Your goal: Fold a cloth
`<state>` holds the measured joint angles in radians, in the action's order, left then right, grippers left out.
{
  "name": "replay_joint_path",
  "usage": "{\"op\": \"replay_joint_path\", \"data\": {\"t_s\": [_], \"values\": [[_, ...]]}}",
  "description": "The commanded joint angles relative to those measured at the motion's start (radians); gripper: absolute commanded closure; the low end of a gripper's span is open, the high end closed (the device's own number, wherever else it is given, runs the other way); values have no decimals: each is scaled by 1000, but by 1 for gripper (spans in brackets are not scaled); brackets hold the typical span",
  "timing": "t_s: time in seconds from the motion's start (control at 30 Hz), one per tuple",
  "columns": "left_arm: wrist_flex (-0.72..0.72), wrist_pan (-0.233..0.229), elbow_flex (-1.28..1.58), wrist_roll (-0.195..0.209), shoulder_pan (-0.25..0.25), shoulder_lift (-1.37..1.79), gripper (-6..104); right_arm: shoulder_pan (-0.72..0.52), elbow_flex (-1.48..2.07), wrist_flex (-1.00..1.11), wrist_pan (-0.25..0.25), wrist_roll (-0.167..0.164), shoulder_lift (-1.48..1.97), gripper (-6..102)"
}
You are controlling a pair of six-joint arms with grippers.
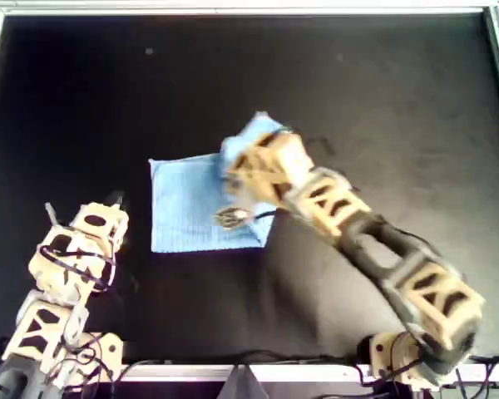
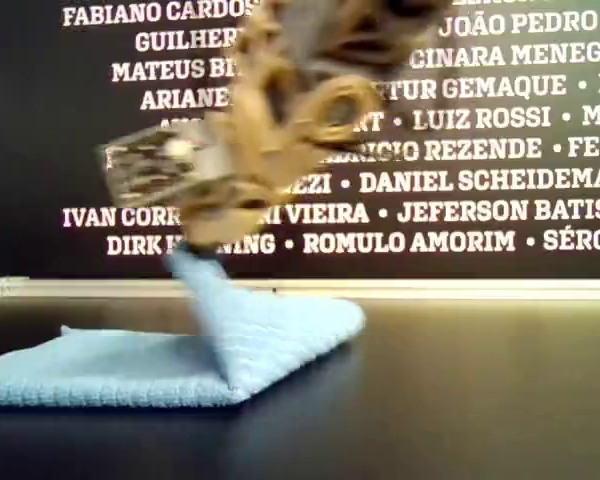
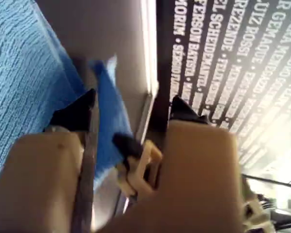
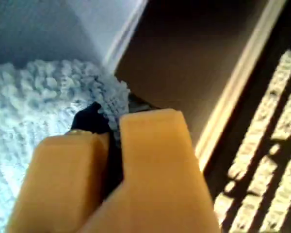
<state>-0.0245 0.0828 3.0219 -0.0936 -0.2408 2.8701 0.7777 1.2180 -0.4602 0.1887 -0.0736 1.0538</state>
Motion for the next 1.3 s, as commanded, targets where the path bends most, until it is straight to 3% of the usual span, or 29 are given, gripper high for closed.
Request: {"op": "replay_joint_path", "data": {"t_s": [0.0, 0.3, 0.67, 0.77, 0.87, 0.93, 1.07, 1.27], "values": [[0, 2, -14, -6, 21, 29, 45, 64, -232, 25, 9, 5, -40, 94], [0, 2, -14, -6, 23, 29, 45, 202, -482, 25, 9, 5, -242, 94], [0, 0, -15, -8, 25, 29, 45, 255, -565, 25, -3, 14, -339, 92], [0, 0, -15, -8, 44, 29, 45, 255, -566, 26, 8, 72, -337, 82], [0, 0, -25, -8, 103, 29, 45, 253, -566, 26, 8, 150, -334, 63], [0, 0, -23, -8, 127, 29, 45, 250, -558, 25, 8, 179, -322, 52], [0, 0, -15, -8, 133, 29, 45, 250, -545, 25, 8, 183, -307, 36], [0, 0, -15, -8, 133, 29, 45, 250, -541, 6, 8, 183, -219, 34]]}}
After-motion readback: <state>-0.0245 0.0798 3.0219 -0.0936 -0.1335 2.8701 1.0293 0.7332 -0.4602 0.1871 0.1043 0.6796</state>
